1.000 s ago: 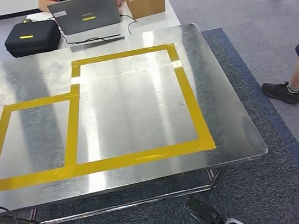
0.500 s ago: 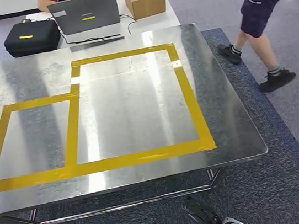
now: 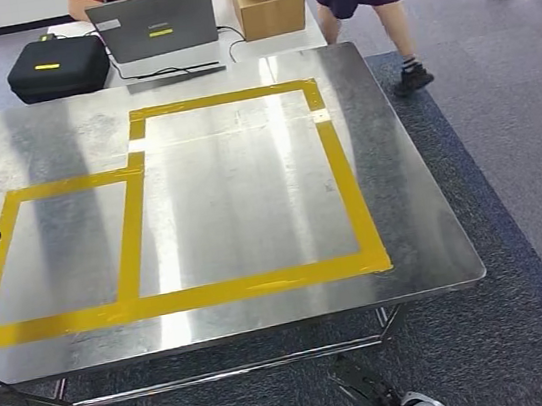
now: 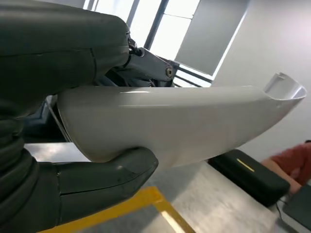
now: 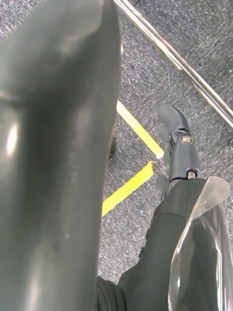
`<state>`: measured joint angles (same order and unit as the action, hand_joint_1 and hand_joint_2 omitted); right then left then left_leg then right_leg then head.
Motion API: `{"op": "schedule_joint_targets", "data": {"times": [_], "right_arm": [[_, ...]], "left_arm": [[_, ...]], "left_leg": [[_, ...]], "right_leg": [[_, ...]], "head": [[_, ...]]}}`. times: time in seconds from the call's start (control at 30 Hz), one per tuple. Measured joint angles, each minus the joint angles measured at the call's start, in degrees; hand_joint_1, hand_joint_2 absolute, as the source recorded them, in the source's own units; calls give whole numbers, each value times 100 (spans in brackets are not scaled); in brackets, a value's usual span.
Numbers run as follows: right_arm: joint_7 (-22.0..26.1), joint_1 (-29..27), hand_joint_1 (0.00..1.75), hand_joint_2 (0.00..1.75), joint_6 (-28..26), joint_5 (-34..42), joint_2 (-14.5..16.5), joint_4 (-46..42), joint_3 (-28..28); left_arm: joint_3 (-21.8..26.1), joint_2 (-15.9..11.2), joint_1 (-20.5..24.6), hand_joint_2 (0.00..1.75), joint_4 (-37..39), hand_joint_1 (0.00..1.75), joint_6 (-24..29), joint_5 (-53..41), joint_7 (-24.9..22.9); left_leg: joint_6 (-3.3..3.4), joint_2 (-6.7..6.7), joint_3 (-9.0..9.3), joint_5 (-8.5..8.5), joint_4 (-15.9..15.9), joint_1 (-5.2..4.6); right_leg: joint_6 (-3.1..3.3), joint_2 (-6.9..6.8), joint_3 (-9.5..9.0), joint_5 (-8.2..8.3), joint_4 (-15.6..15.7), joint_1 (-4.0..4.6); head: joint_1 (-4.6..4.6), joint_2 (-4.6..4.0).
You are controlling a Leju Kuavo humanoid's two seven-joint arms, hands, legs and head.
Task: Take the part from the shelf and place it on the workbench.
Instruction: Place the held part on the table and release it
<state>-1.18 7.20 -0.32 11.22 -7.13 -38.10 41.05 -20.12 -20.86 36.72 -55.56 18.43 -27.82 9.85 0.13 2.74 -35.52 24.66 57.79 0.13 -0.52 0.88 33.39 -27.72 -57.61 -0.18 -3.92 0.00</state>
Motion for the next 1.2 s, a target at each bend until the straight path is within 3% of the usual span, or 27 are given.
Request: {"op": "schedule_joint_targets", "data": {"times": [0.27,0.6,1.2], "right_arm": [[7,6,0,0,29,-30,0,0,9],[386,-32,0,0,0,-31,0,159,17],[17,-7,0,0,-27,-36,0,181,16]], "left_arm": [[-225,120,8,175,-40,175,-103,-22,-41],[-345,182,-81,175,13,175,-165,8,-179],[-407,279,-265,175,487,175,-384,-65,-394]], "left_leg": [[0,-2,0,0,3,0],[0,-2,-3,0,3,0],[1,-2,-5,1,4,0]], "right_leg": [[-1,1,1,1,0,0],[-1,2,1,1,0,0],[-1,1,1,1,0,0]], "head": [[1,0],[0,0],[1,0]]}}
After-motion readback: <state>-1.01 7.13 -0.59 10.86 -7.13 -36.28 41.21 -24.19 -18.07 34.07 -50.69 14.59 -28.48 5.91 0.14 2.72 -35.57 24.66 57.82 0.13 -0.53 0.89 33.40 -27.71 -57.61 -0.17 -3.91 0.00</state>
